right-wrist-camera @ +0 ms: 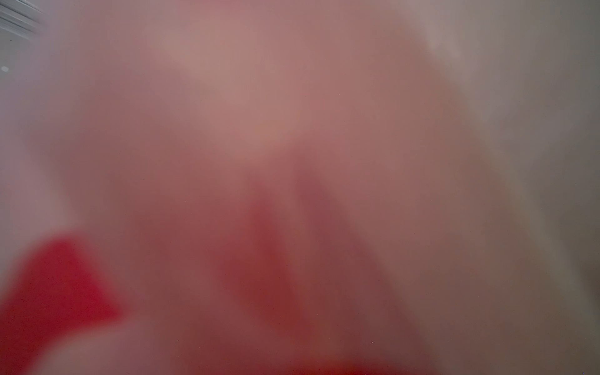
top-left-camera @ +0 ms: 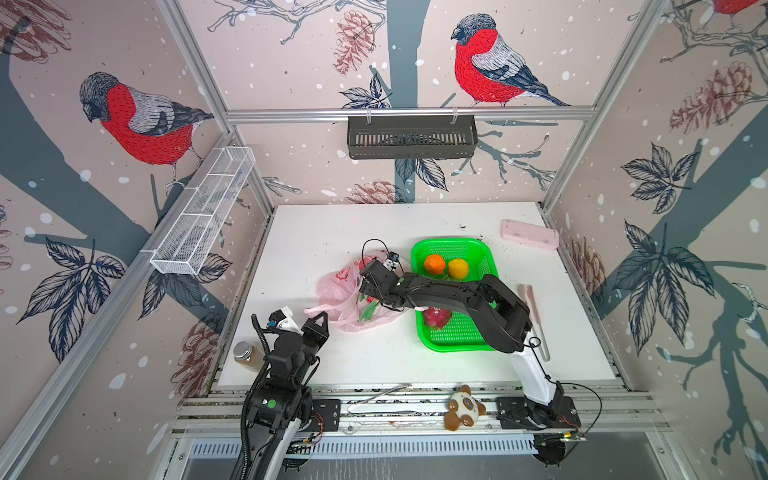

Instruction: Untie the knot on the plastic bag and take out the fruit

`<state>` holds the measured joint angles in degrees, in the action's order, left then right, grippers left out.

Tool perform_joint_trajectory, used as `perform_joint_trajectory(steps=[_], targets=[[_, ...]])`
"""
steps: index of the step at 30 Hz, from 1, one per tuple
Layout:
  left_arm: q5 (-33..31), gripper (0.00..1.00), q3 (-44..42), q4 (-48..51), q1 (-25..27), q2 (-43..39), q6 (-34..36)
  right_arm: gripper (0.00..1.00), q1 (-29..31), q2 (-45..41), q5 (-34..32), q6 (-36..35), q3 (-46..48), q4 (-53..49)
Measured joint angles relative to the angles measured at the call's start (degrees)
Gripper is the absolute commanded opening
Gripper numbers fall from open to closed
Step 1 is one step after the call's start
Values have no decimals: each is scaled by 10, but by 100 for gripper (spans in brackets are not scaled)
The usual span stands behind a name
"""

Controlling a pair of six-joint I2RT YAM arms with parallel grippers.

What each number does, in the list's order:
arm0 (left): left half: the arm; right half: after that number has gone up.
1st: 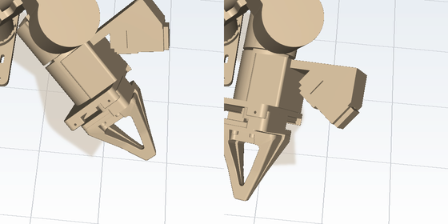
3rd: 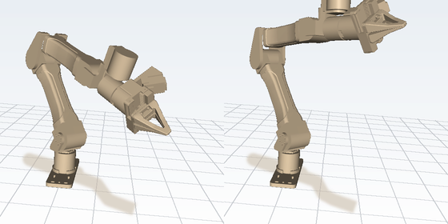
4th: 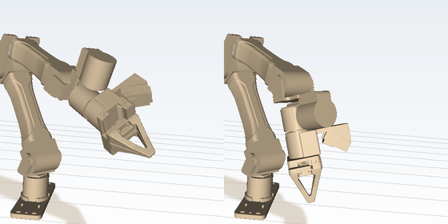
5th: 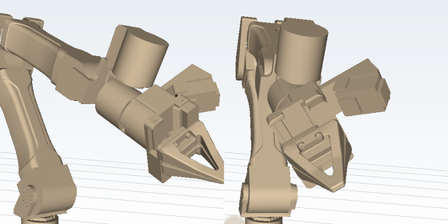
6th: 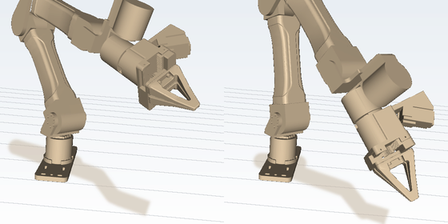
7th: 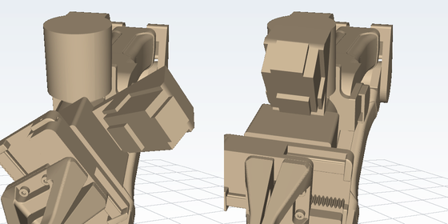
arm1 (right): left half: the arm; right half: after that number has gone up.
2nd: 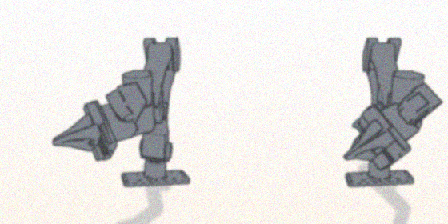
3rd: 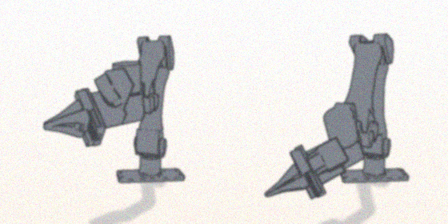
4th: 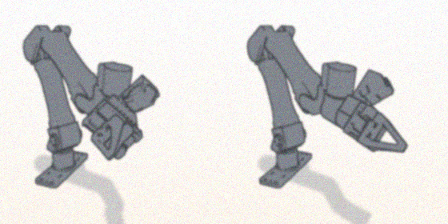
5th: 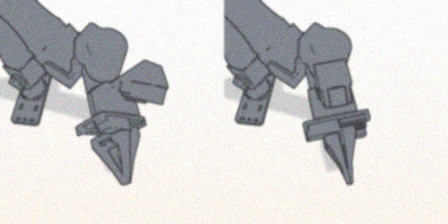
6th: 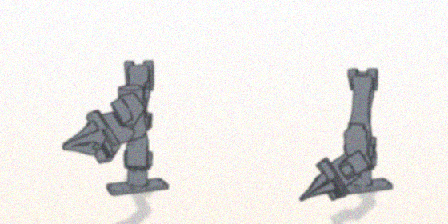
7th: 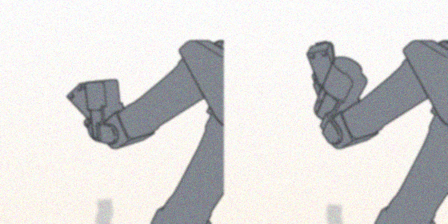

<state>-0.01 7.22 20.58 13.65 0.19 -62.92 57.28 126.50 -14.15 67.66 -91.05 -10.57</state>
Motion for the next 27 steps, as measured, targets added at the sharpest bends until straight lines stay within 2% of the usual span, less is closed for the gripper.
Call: perform_joint_trajectory(steps=[5,12,27], targets=[[0,0,0,0,0,0,2,49,1,0,4,-6,0,2],[0,0,-4,-2,0,0,3,33,11,-4,4,-33,3,-3],[-1,0,-10,-16,0,0,3,28,30,-53,-1,-76,10,-14]])
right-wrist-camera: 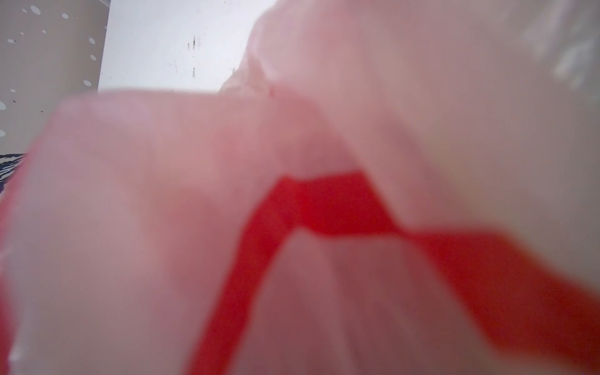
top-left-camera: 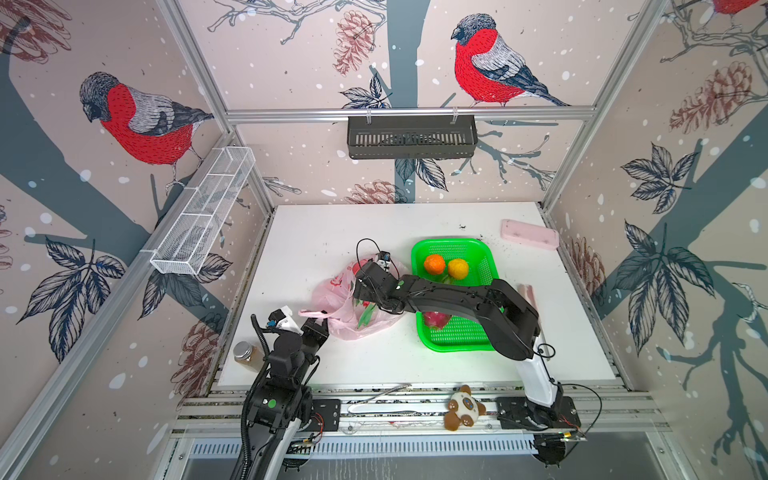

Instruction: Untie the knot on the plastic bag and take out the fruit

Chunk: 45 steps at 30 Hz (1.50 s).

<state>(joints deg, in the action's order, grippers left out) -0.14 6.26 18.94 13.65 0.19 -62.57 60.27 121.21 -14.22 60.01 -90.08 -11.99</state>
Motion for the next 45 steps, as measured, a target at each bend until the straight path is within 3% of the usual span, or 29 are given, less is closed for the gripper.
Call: perform_joint_trajectory(steps=[16,27,45], targets=[[-5,0,3,-5,0,0,-4,27,-3,-40,-52,-24,7,-16],[-15,0,16,44,0,0,-1,27,-27,-42,-92,-53,6,-25],[-17,0,-2,-9,0,0,-10,26,-7,-97,-21,-66,21,6]])
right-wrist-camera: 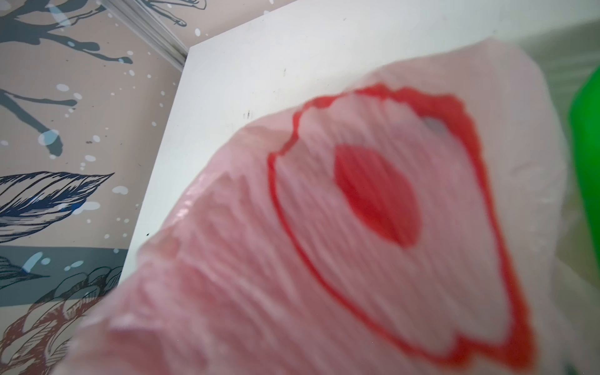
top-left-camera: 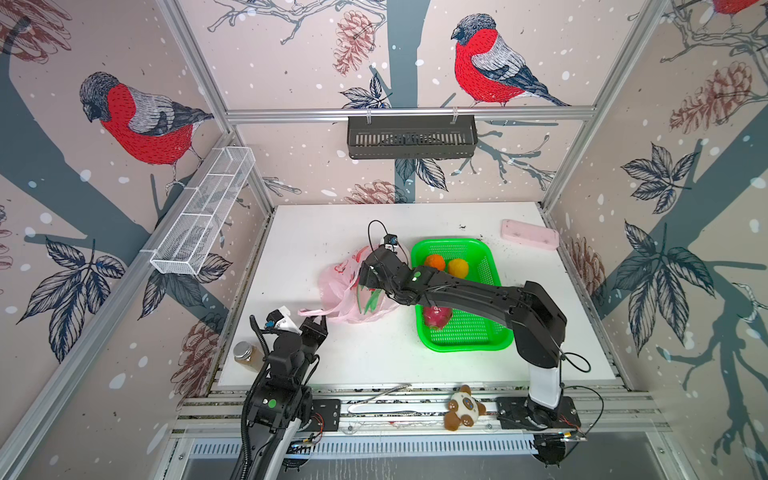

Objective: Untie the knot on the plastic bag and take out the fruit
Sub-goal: 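Lift the dragon fruit out of the bag with the right gripper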

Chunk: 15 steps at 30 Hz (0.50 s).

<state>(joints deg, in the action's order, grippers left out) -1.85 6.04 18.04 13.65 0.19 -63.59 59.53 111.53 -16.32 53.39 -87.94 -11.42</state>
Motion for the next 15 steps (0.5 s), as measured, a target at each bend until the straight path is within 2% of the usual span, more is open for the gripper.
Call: perform_joint_trajectory(steps=[15], targets=[[-24,0,-10,-62,0,28,-9,24,29,-17,43,9,9,14]])
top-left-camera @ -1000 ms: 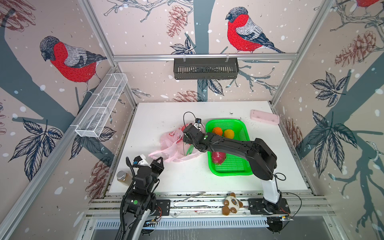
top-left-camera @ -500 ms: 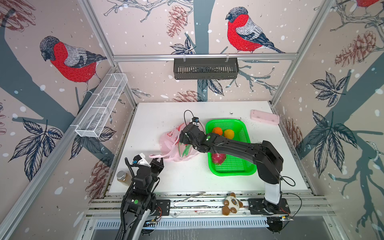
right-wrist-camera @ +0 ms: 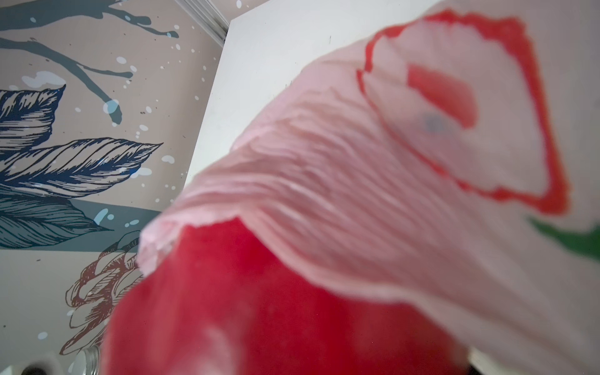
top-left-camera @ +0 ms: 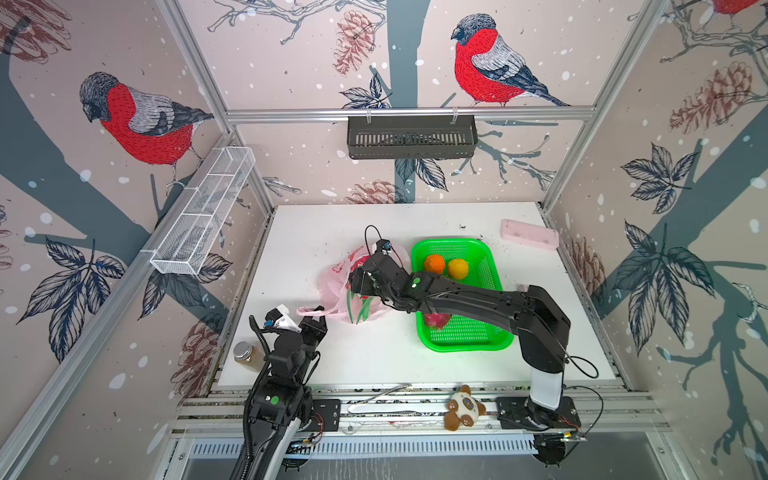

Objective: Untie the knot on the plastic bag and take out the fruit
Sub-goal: 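Lift the dragon fruit out of the bag with the right gripper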

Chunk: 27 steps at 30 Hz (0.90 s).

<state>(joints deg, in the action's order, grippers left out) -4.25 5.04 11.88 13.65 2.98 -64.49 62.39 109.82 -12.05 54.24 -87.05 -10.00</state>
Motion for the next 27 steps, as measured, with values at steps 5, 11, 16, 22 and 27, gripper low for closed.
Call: perform_joint_trajectory(steps=[5,11,16,22,27], targets=[[-3,0,0,-9,0,32,0,24,13,-21,9,-3,22,-7],[-3,0,0,-11,0,57,1,24,18,-38,21,-19,41,-25],[-4,0,2,-11,0,58,5,24,24,-51,43,-34,48,-45],[-5,0,3,-9,0,53,9,24,33,-72,65,-64,48,-77],[-5,0,5,3,0,50,14,24,40,-92,75,-95,37,-109]])
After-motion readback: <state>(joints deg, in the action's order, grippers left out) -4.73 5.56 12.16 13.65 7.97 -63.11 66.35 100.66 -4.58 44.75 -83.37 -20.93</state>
